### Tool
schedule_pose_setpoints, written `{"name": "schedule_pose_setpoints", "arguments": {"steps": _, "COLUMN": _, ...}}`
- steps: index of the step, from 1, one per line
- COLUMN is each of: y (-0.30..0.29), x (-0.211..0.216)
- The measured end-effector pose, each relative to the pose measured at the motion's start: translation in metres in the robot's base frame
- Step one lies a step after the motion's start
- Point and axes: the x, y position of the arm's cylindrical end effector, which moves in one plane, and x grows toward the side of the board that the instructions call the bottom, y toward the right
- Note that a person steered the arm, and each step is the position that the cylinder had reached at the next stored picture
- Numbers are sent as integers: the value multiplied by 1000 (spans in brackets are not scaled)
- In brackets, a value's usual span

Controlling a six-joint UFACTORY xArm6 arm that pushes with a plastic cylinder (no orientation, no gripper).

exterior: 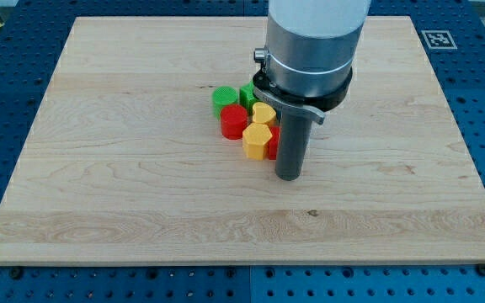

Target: Adjust group of blocks at the center of the board

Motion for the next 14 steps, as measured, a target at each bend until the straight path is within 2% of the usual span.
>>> {"name": "schedule_pose_setpoints", "arguments": {"steps": 2, "y": 2, "x": -5}}
{"name": "schedule_pose_setpoints", "arguments": {"steps": 5, "y": 51, "x": -8}}
{"name": "schedule_pose_setpoints", "arguments": {"steps": 9, "y": 49, "x": -110}}
{"name": "schedule_pose_setpoints", "arguments": {"steps": 13, "y": 17, "x": -120}}
{"name": "schedule_pose_setpoints", "arguments": {"steps": 14, "y": 17, "x": -141}}
